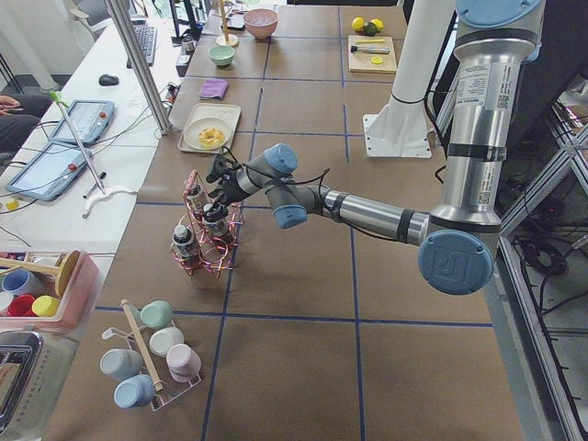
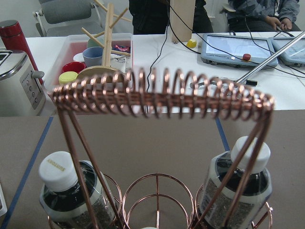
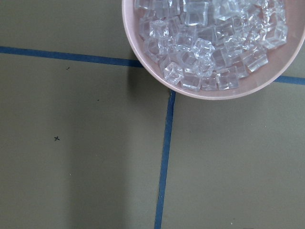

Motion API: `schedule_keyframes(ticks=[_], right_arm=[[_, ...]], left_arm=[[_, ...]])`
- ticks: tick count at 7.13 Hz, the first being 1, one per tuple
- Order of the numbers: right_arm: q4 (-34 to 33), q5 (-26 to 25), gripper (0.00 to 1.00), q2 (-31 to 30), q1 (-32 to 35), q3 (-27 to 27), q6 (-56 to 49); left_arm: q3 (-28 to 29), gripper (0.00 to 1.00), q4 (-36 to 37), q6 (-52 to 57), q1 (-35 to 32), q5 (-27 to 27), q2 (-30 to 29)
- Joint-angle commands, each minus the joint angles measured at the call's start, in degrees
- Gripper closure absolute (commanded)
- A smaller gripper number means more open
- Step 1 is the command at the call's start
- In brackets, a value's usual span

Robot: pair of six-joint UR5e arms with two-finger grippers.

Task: Place tea on tray
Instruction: 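Lower the left gripper into the copper rack around a tea bottle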

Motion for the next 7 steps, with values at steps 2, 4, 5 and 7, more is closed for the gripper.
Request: schedule_keyframes(ticks=[2, 4, 5, 7], right_arm=[[0.0, 0.0, 0.00, 0.2, 0.0, 0.0, 0.0], [0.0, 0.0, 0.00, 0.2, 0.0, 0.0, 0.1], [0.0, 0.0, 0.00, 0.1, 0.0, -0.1, 0.0], [0.0, 0.0, 0.00, 0.2, 0.0, -0.1, 0.0]], left_arm=[[0.4, 0.27, -0.4, 0.2, 0.0, -0.4, 0.4], [0.3, 0.32, -0.4, 0.1, -0.1, -0.4, 0.3], [0.3, 0.41, -0.4, 0.1, -0.1, -0.4, 0.3], [0.3, 0.59, -0.5, 0.2, -0.1, -0.4, 0.5]])
